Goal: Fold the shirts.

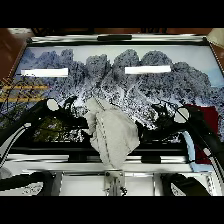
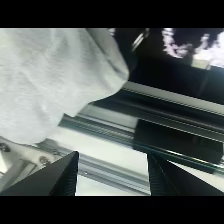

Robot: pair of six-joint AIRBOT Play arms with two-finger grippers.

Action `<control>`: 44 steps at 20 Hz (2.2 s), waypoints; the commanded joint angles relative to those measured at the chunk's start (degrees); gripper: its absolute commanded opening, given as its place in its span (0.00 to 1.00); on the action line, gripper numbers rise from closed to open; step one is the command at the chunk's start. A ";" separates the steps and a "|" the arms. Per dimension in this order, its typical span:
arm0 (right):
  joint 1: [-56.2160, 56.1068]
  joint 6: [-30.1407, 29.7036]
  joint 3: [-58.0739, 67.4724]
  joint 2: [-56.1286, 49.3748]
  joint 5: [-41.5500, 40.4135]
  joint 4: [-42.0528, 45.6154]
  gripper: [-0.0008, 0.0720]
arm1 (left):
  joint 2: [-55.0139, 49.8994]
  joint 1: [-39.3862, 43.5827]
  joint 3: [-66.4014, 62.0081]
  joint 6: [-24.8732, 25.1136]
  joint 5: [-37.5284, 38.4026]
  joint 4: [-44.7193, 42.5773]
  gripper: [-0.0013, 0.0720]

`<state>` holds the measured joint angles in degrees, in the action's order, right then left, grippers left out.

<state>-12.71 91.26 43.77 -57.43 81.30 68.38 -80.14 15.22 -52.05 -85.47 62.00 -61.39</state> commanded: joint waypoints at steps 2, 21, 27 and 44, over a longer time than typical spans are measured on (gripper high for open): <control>0.00 0.85 -6.49 -0.04 -8.68 -5.55 0.76 | -2.43 0.68 -0.11 0.15 -6.73 4.17 0.49; 3.06 -15.98 7.17 1.81 1.29 -5.16 0.11 | 12.09 -3.85 -24.30 0.37 0.66 -8.83 0.06; 4.85 -11.02 39.82 18.01 -8.59 8.09 0.11 | 24.72 -5.90 -56.48 0.81 -8.02 -9.22 0.06; 4.85 -3.39 42.32 14.71 7.91 9.03 0.11 | 34.05 -6.69 -49.53 -3.26 4.52 -26.73 0.06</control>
<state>-7.90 88.29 90.21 -38.13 77.23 78.28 -45.60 8.60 -109.01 -88.60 59.48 -82.48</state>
